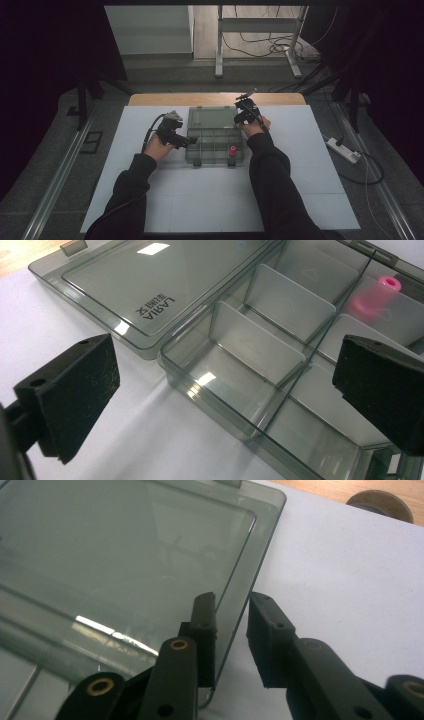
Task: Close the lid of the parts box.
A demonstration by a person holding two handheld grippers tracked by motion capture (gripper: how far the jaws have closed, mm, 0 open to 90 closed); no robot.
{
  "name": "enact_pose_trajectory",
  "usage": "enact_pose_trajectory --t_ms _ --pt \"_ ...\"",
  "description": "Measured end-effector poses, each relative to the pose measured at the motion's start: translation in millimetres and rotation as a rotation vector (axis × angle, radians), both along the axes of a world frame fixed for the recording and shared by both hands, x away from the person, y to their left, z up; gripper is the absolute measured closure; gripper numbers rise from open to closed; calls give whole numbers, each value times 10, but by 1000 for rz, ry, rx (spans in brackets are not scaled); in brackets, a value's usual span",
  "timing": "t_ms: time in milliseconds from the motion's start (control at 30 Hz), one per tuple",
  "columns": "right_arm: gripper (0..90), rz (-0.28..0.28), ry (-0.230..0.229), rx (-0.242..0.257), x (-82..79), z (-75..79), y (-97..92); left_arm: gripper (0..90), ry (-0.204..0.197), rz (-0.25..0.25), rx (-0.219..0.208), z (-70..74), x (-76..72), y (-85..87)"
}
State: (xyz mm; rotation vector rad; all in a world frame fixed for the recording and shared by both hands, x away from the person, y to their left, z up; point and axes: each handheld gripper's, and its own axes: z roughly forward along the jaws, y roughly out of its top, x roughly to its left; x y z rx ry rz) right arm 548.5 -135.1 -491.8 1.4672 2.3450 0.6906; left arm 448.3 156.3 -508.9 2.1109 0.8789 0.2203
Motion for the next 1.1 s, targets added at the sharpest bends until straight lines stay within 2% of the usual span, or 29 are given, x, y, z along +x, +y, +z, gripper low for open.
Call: enact_pose_trajectory --t_ms 167,267,367,500,567,933,1100 --pt "801 -64 6 1 50 -8 24 0 -1 1 2 4 1 9" --pt "817 -72 10 -2 62 -6 27 0 -2 -1 5 4 4 11" --pt "842 -108 26 7 84 -2 37 0 0 2 -1 2 8 15" --pt "863 -138 24 4 72 3 60 0 -4 11 -10 2 13 24" --pt "876 -153 26 19 69 8 63 0 -5 13 -15 6 13 23" --pt "889 -175 13 50 50 29 72 0 -6 19 -17 13 34 49" --pt "890 -172 -5 61 34 52 64 18 -13 48 2 -8 69 101"
